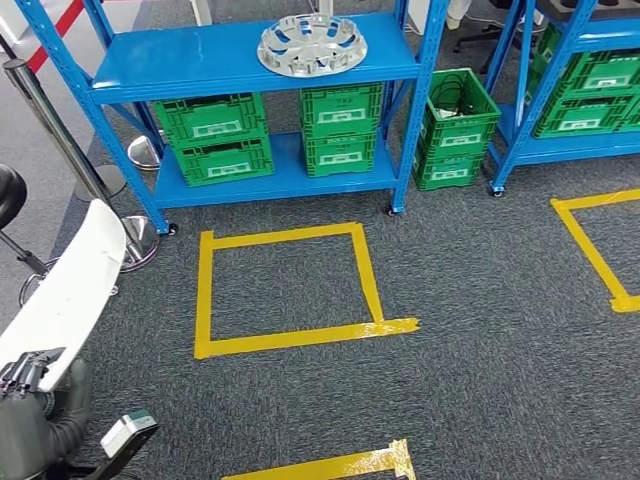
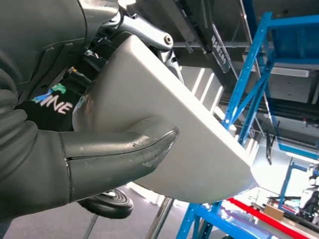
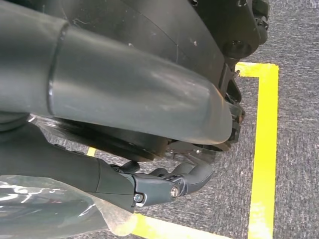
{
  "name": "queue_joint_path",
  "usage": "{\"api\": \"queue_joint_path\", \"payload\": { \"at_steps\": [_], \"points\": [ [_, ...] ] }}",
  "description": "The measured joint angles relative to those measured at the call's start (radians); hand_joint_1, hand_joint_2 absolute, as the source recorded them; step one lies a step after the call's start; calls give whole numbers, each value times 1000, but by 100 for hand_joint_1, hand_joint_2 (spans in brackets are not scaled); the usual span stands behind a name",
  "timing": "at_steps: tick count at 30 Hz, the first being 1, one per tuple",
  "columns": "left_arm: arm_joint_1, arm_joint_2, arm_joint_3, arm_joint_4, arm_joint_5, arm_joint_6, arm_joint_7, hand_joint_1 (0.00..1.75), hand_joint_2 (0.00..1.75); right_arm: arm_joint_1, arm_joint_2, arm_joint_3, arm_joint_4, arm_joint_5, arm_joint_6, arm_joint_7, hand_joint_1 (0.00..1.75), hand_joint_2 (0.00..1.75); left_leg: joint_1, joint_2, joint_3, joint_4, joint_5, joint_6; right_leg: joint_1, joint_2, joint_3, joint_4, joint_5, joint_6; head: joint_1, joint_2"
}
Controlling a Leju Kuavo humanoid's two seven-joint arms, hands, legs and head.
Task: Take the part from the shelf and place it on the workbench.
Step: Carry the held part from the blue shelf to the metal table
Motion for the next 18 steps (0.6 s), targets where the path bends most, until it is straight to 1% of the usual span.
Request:
{"api": "queue_joint_path", "payload": {
  "at_steps": [6,8,9,10,11,12,13,14,15,16,17,18],
  "points": [
    [12,6,-1,0,7,0,2,175,175,2,0,0,0,-15,-17,0,0,0,-1,0,-3,2,-1,-1,-2,0,-6,0,2,4,0,0],
    [18,7,0,0,8,0,0,175,175,3,1,0,0,-19,-21,-1,0,0,-4,-1,-7,6,0,7,-6,-3,0,-5,7,12,-1,0],
    [20,7,0,0,8,0,0,175,175,3,1,0,0,-20,-24,-1,0,0,-5,-3,-7,0,4,14,-6,-5,4,-10,10,18,-3,0],
    [21,7,0,0,8,0,0,175,175,3,2,0,0,-21,-26,-2,0,0,-3,-4,-3,-11,11,21,-6,-6,6,-12,9,24,-4,0],
    [23,7,-1,-1,8,1,0,175,175,3,2,0,0,-22,-27,-2,0,0,1,-7,3,-27,21,26,-5,-5,1,-3,-2,27,-4,0],
    [23,6,-1,-1,8,1,-1,175,175,3,2,0,0,-22,-28,-3,0,0,5,-10,6,-41,31,28,-4,-3,-13,24,-24,31,-2,0],
    [24,6,0,-1,8,1,-1,175,175,3,2,-1,1,-22,-29,-3,0,0,10,-13,7,-48,37,28,-7,0,-37,74,-57,35,1,0],
    [24,7,0,0,8,1,-1,175,175,3,2,-1,1,-22,-29,-4,0,0,12,-18,3,-49,40,28,-10,2,-68,141,-92,40,3,0],
    [25,7,0,0,8,0,0,175,175,3,1,-1,1,-22,-31,-4,0,0,14,-23,-2,-48,42,26,-14,3,-97,206,-119,45,3,0],
    [25,7,1,0,8,0,0,175,175,3,1,-1,1,-22,-32,-4,0,0,16,-29,-6,-46,44,23,-19,3,-116,248,-130,50,4,0],
    [26,7,1,1,8,0,0,175,175,4,1,-1,1,-22,-33,-4,0,0,20,-37,-10,-43,46,18,-24,3,-116,252,-121,56,4,0],
    [25,7,1,1,8,0,0,175,175,4,1,-1,2,-22,-33,-4,0,0,25,-46,-15,-37,46,11,-29,5,-94,213,-94,62,4,0]
  ]
}}
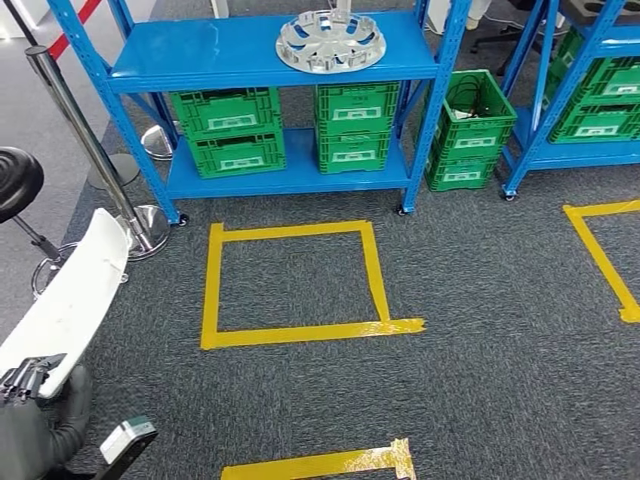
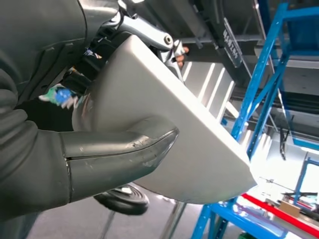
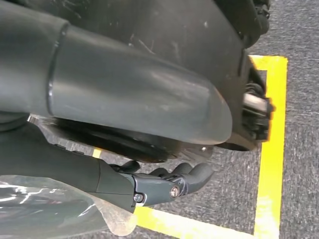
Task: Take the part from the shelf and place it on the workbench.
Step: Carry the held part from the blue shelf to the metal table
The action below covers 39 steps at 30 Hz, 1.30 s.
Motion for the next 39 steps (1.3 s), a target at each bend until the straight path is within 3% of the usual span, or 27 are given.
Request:
{"api": "queue_joint_path", "payload": {
  "at_steps": [2,3,5,7,8,10,12,13,14,15,16,18,20,22,23,24,26,28,29,30,31,33,35,37,39],
  "points": [
    [-1,0,0,0,0,0,3,175,175,-1,-1,0,0,0,0,0,0,0,9,-21,-16,23,-4,-19,-9,26,70,-131,53,13,2,0],
    [-2,0,-1,0,0,0,5,175,175,-1,-1,0,0,1,0,-1,0,0,11,-31,-25,37,-7,-28,-12,38,91,-175,65,11,4,0],
    [-3,1,-3,0,0,0,11,175,175,-2,-1,0,1,2,0,-1,0,0,11,-46,-39,53,-7,-42,-9,46,97,-192,61,-6,6,0],
    [-3,1,-5,0,-1,0,18,175,175,-2,-1,0,1,2,2,-2,0,0,14,-57,-43,56,-4,-49,-10,26,94,-184,64,-27,4,0],
    [-2,2,-6,0,-1,0,22,175,175,-2,-1,0,1,3,2,-2,0,0,14,-49,-49,68,-13,-51,-9,16,93,-182,66,-35,1,0],
    [-3,6,-8,0,-2,0,27,175,175,-2,-1,0,1,3,4,-2,0,0,12,-14,-84,153,-73,-53,-6,-7,88,-182,72,-48,-7,0],
    [-4,8,-9,0,-3,0,27,175,175,1,-2,0,1,3,4,-2,0,0,9,16,-136,293,-153,-51,1,-30,86,-181,76,-55,-13,0],
    [-3,9,-10,0,-2,0,27,175,175,2,-2,0,1,3,4,-2,0,0,8,21,-149,341,-174,-48,5,-44,85,-181,77,-56,-13,0],
    [-2,9,-10,0,-2,0,26,175,175,3,-2,0,1,3,4,-2,0,0,6,24,-145,355,-175,-43,9,-56,83,-180,77,-57,-14,0],
    [-1,9,-10,0,-1,0,25,175,175,3,-2,0,1,3,4,-2,0,0,3,27,-123,329,-158,-35,13,-69,83,-180,77,-57,-14,0],
    [-1,9,-10,0,-1,0,24,175,175,2,-2,0,1,3,4,-2,0,0,-3,37,-85,268,-128,-24,16,-81,85,-180,77,-57,-14,0],
    [-2,9,-10,0,-1,0,24,175,175,1,-2,0,1,3,4,-2,0,0,-20,84,-13,138,-88,1,22,-103,87,-181,75,-56,-14,0],
    [-4,9,-11,0,-1,0,23,175,175,0,-1,0,1,4,5,-2,0,0,-34,113,10,84,-84,11,26,-125,86,-181,74,-50,-13,0],
    [-1,9,-12,-1,0,0,22,175,175,0,-2,0,1,6,5,-2,0,0,-34,92,6,75,-78,12,25,-144,86,-183,73,-40,-13,0],
    [1,9,-12,-1,0,1,22,175,175,-1,-2,0,1,6,5,-2,0,0,-31,81,7,68,-73,13,24,-132,85,-179,66,-34,-12,0],
    [2,10,-12,-1,0,1,23,175,175,-2,-2,0,1,7,5,-2,0,0,-27,69,8,61,-67,16,22,-105,77,-161,52,-29,-10,0],
    [0,11,-14,-1,0,1,27,175,175,-2,-3,0,1,7,5,-3,0,0,-24,45,5,55,-59,22,19,-34,30,-62,-4,-22,-4,0],
    [0,12,-16,-1,0,1,29,175,175,0,-3,0,1,7,5,-3,0,0,-26,18,-1,56,-55,26,18,-6,-31,62,-51,-19,-1,0],
    [1,13,-16,-1,1,1,27,175,175,1,-3,0,1,7,5,-2,0,0,-27,3,-3,56,-53,26,18,-3,-45,87,-49,-19,0,0],
    [2,13,-16,-1,3,1,25,175,175,2,-3,0,1,7,5,-2,0,0,-27,-13,-3,57,-51,25,19,0,-39,71,-27,-20,0,0],
    [2,13,-16,-1,5,0,23,175,175,3,-3,0,1,8,5,-1,0,0,-28,-28,-4,59,-50,24,18,8,-14,17,10,-22,0,0],
    [2,14,-16,-1,7,1,22,175,175,3,-3,0,1,8,5,-1,0,0,-28,-56,-7,65,-49,19,15,54,50,-120,68,-28,0,0],
    [1,15,-17,-1,5,1,23,175,175,2,-4,0,1,9,5,0,0,0,-27,-78,-16,71,-47,10,12,88,81,-186,79,-33,-1,0],
    [3,16,-17,-1,3,1,21,175,175,2,-4,0,1,10,5,1,0,0,-25,-103,-25,71,-41,-3,11,71,89,-193,81,-41,-1,0],
    [5,17,-17,-1,3,1,18,175,175,2,-4,0,1,12,5,0,0,0,-26,-81,-38,93,-55,-15,7,41,95,-201,88,-51,-5,0]
  ]
}}
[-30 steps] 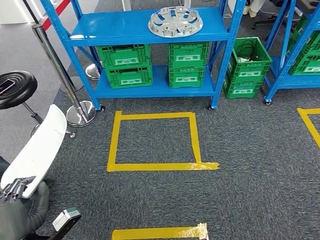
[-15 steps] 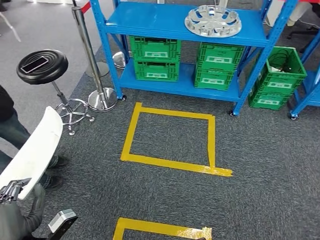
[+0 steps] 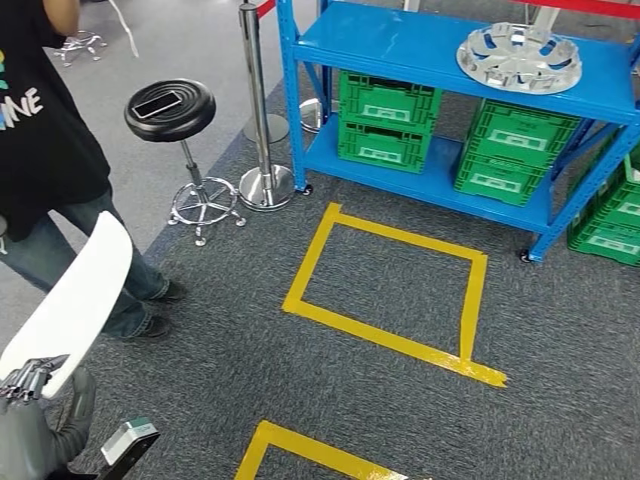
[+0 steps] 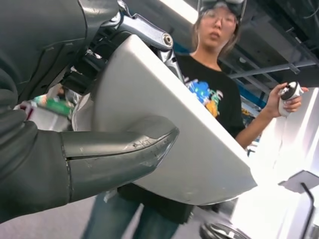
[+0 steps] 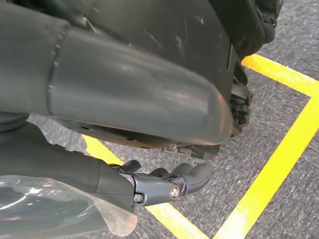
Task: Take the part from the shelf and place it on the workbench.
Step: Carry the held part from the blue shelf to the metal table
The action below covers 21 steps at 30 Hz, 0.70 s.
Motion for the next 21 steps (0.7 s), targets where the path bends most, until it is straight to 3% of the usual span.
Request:
{"api": "queue_joint_path", "payload": {
  "at_steps": [1,3,5,6,8,10,11,12,14,15,16,18,19,20,21],
  "points": [
    [-1,0,0,0,0,0,-1,175,175,0,0,0,0,1,1,0,0,0,-1,28,-17,36,-23,-6,-3,-16,2,-4,2,-4,-4,0],
    [-5,1,-1,0,0,0,-2,175,175,2,-1,0,0,3,3,-1,0,0,4,86,-74,160,-87,-18,-2,-48,3,-4,1,-7,-10,0],
    [-5,2,-1,0,-2,0,0,175,175,5,-1,0,0,5,6,-1,0,0,15,104,-115,252,-115,-27,-3,-81,3,-4,-3,-5,-11,0],
    [-5,3,-1,1,-3,0,1,175,175,5,-2,0,0,5,7,-1,0,0,20,108,-109,246,-102,-31,-4,-96,5,-4,-5,-3,-11,0],
    [-5,5,-1,1,-3,0,3,175,175,4,-2,0,0,6,8,-1,0,0,25,133,-46,128,-38,-33,-6,-122,12,-4,-11,4,-11,0],
    [-6,6,-1,1,-4,0,3,175,175,4,-2,0,0,7,9,-1,0,0,19,179,15,13,-4,-26,-2,-143,17,-4,-19,17,-12,0],
    [-6,7,-1,1,-4,0,3,175,175,3,-3,0,0,7,9,-1,0,0,15,192,27,-13,-3,-19,1,-152,19,-5,-23,24,-11,0],
    [-5,7,-1,1,-4,0,3,175,175,3,-3,0,0,7,9,-1,0,0,11,190,27,-16,-9,-11,3,-161,23,-8,-26,30,-10,0],
    [-3,7,0,1,-4,0,3,175,175,2,-3,0,0,7,9,-1,0,0,11,164,26,-21,-8,5,1,-173,36,-11,-32,42,-8,0],
    [-3,7,0,0,-4,0,3,175,175,2,-4,0,0,7,9,-1,0,0,12,152,27,-24,-5,13,-1,-157,33,2,-45,46,-7,0],
    [-4,7,1,0,-4,0,3,175,175,1,-4,0,0,7,9,-1,0,0,14,140,28,-27,-2,20,-3,-129,17,37,-67,49,-4,0],
    [-5,7,1,0,-4,0,3,175,175,0,-4,0,0,8,10,-2,0,0,14,115,27,-29,0,30,-3,-65,-50,169,-131,48,5,0],
    [-6,7,1,0,-4,0,2,175,175,0,-4,0,0,8,11,-2,0,0,12,102,27,-28,0,33,-1,-51,-90,239,-154,46,7,0],
    [-6,7,1,0,-4,0,1,175,175,1,-4,0,0,8,11,-2,0,0,10,87,28,-28,-1,34,1,-46,-120,285,-158,44,9,0],
    [-6,7,1,0,-4,0,1,175,175,1,-4,0,0,8,12,-1,0,0,8,71,30,-28,-2,35,3,-43,-133,292,-141,40,9,0]
  ]
}}
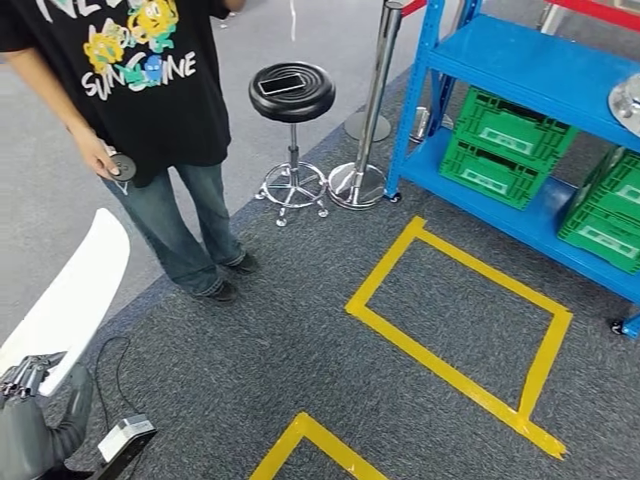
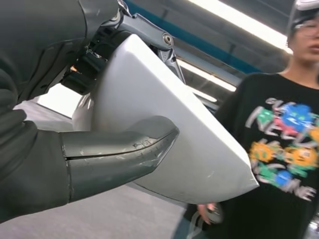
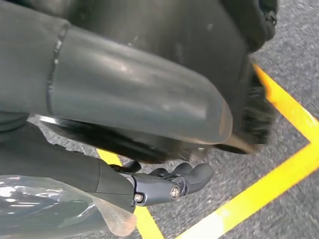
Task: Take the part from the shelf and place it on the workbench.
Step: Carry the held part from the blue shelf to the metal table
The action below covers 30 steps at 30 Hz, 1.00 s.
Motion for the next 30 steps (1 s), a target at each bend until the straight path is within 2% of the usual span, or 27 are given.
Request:
{"api": "queue_joint_path", "payload": {
  "at_steps": [1,2,3,4,5,6,7,8,9,10,12,13,14,15,16,17,19,20,21,23,24,25,26,27,28,29,30],
  "points": [
    [0,0,0,0,-1,0,1,175,175,0,0,0,0,0,1,0,0,0,-2,-16,2,0,-1,0,2,5,5,-34,37,-5,0,0],
    [-1,0,0,0,-1,0,3,175,175,0,0,0,0,1,1,1,0,0,-3,-32,5,1,-2,0,2,18,25,-99,84,-11,0,0],
    [-2,0,0,0,-2,0,6,175,175,0,-1,0,0,1,1,1,0,0,-4,-46,6,1,-3,-1,2,44,49,-166,122,-18,0,0],
    [-4,1,0,1,-3,0,8,175,175,0,-1,0,0,1,2,1,0,0,-5,-59,4,4,-4,-3,0,70,72,-226,146,-22,0,0],
    [-5,1,0,1,-3,0,8,175,175,-1,-2,0,0,1,3,1,0,0,-4,-71,1,7,-4,-7,-1,89,87,-263,156,-24,-1,0],
    [-7,1,-1,1,-3,-1,8,175,175,-1,-2,0,0,1,4,1,0,0,-2,-84,-4,8,-3,-13,0,97,95,-276,154,-25,-1,0],
    [-7,2,-1,1,-2,-1,7,175,175,-2,-2,0,0,1,5,2,0,0,0,-98,-8,10,-2,-20,0,89,100,-283,155,-25,0,0],
    [-7,2,-1,1,1,-1,4,175,175,-2,-2,0,0,1,5,2,0,0,2,-100,-11,11,-2,-26,0,76,103,-285,156,-28,0,0],
    [-8,2,-1,1,4,-1,0,175,175,-2,-2,0,0,1,6,2,0,0,0,-84,-15,19,-7,-31,-1,63,107,-288,157,-32,-2,0],
    [-11,1,-1,1,8,0,-7,175,175,-2,-2,0,0,2,5,1,0,0,-1,-56,-27,45,-24,-38,-3,47,111,-293,158,-37,-4,0],
    [-18,0,-1,2,18,-1,-21,175,175,-1,-3,0,0,3,5,1,0,0,0,9,-78,154,-82,-50,-4,14,117,-296,155,-44,-10,0],
    [-21,-1,0,2,23,-1,-29,175,175,1,-3,0,0,3,5,1,0,0,4,24,-111,220,-111,-56,-3,-4,119,-296,153,-46,-11,0],
    [-21,-2,1,2,30,-1,-39,175,175,2,-3,0,0,3,4,1,0,0,8,30,-134,269,-126,-60,-3,-20,120,-296,151,-46,-11,0],
    [-21,-5,5,2,38,-1,-53,175,175,2,-3,0,0,3,3,0,0,0,12,33,-142,285,-123,-63,-3,-35,122,-296,148,-45,-11,0],
    [-20,-8,10,2,46,-1,-67,175,175,2,-3,0,0,3,3,0,0,0,15,38,-129,261,-100,-65,-3,-50,125,-296,146,-43,-11,0],
    [-20,-13,15,2,53,-1,-79,175,175,1,-3,0,0,3,2,-1,0,0,17,48,-98,203,-66,-66,-3,-63,130,-296,142,-40,-11,0],
    [-22,-23,23,2,62,-1,-99,175,175,0,-3,0,0,3,2,-3,0,0,14,91,-27,71,-17,-60,0,-86,137,-295,134,-29,-12,0],
    [-23,-28,25,2,68,-1,-108,175,175,0,-3,0,0,3,2,-4,0,0,10,106,-8,32,-10,-53,2,-96,138,-295,129,-23,-11,0],
    [-24,-34,28,2,75,-1,-120,175,175,0,-3,0,-1,3,2,-5,0,0,6,112,-1,17,-13,-45,4,-106,140,-296,125,-17,-10,0],
    [-24,-47,39,2,90,-1,-141,175,175,-2,-3,0,-1,2,1,-6,0,0,3,89,-2,12,-13,-27,3,-119,149,-299,120,-5,-8,0],
    [-25,-53,45,2,96,-1,-150,175,175,-3,-3,0,-1,1,1,-6,0,0,3,79,-2,9,-11,-20,0,-106,151,-293,113,1,-8,0],
    [-26,-60,50,1,103,-1,-158,175,175,-4,-3,0,-2,1,0,-6,0,0,5,68,-1,6,-8,-13,-3,-82,144,-271,97,5,-6,0],
    [-28,-68,53,1,109,0,-167,175,175,-4,-3,0,-2,1,0,-7,0,0,7,58,0,3,-5,-6,-5,-51,122,-228,72,8,-3,0],
    [-30,-76,56,1,117,0,-179,175,175,-4,-3,0,-2,1,-1,-6,0,0,5,47,-1,3,-5,-2,-5,-23,89,-163,42,8,0,0],
    [-32,-85,60,1,126,0,-191,175,175,-3,-3,0,-2,1,-1,-6,0,0,4,35,-2,3,-5,2,-4,-9,50,-90,14,7,2,0],
    [-31,-92,66,1,135,0,-205,175,175,-2,-3,0,-2,1,-2,-5,0,0,3,22,-2,4,-5,3,-3,-3,15,-31,-1,7,2,0],
    [-31,-99,72,1,145,0,-218,175,175,-1,-3,0,-2,1,-3,-5,0,0,1,8,-1,4,-6,4,-2,-1,-8,-2,2,6,2,0]
  ]
}}
